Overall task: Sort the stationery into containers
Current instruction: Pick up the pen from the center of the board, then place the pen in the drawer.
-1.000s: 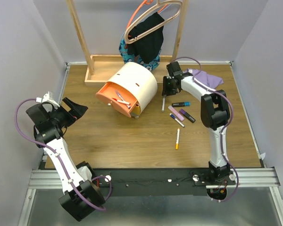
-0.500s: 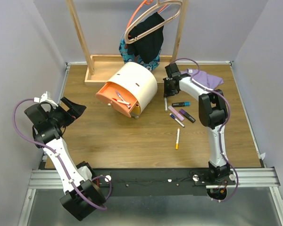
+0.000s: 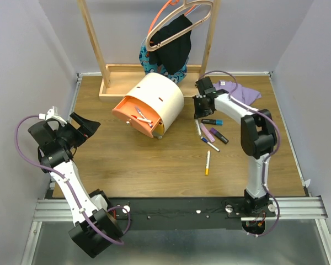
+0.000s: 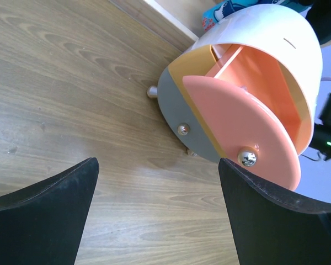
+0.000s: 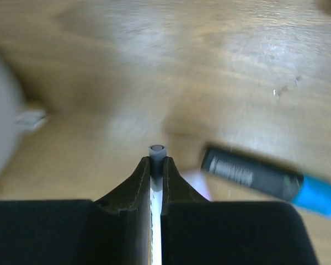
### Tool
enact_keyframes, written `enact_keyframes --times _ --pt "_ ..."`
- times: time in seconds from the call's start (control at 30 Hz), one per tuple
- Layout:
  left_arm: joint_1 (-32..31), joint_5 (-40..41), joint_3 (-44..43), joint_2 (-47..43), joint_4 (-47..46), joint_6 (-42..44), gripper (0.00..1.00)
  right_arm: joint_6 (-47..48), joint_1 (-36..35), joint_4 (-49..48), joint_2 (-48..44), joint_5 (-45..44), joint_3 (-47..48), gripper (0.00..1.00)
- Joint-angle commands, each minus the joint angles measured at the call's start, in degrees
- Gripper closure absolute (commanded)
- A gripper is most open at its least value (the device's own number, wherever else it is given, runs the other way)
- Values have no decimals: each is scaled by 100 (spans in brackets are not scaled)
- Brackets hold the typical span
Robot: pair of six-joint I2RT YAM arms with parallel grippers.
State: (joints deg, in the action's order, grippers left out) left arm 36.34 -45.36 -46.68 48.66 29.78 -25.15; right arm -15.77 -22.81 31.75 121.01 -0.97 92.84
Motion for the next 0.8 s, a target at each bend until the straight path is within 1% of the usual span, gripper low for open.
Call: enact_keyframes --times 0.0,0.03,0.2,0.3,0.37,0.4,0.43,0.5,0.53,0.63,0.67,0.77 --pt "31 -280 27 161 -455 -262 1 179 39 77 -1342 1342 -143 99" --pt "31 -297 27 196 -569 -341 1 197 40 86 -1665 1467 -169 99" --pt "31 -333 1 249 -781 -500 1 355 -4 -159 -2432 2362 -547 99" --pt "23 -359 -8 249 -816 -535 1 653 -223 -572 -2845 2863 -583 99" --pt "14 -350 0 214 -816 -535 1 1031 -592 -845 -3021 3006 -478 99" --pt "5 -342 18 196 -807 -544 1 1128 -715 -898 -3022 3146 -407 99" --pt "5 -350 27 161 -798 -553 1 1303 -969 -924 -3013 3182 -146 99" --pt "5 -342 53 117 -781 -544 1 1462 -1251 -864 -2830 3156 163 99" --pt "5 -333 62 82 -755 -544 1 1524 -1479 -820 -2759 3165 478 99" --pt "-4 -324 97 3 -702 -544 1 1945 -1831 -775 -2399 3042 893 99" --pt "-4 -324 97 -23 -676 -544 1 2007 -1989 -749 -2311 3016 1138 99" --pt "5 -333 62 -76 -561 -491 1 2025 -2140 -740 -1942 3015 1551 99"
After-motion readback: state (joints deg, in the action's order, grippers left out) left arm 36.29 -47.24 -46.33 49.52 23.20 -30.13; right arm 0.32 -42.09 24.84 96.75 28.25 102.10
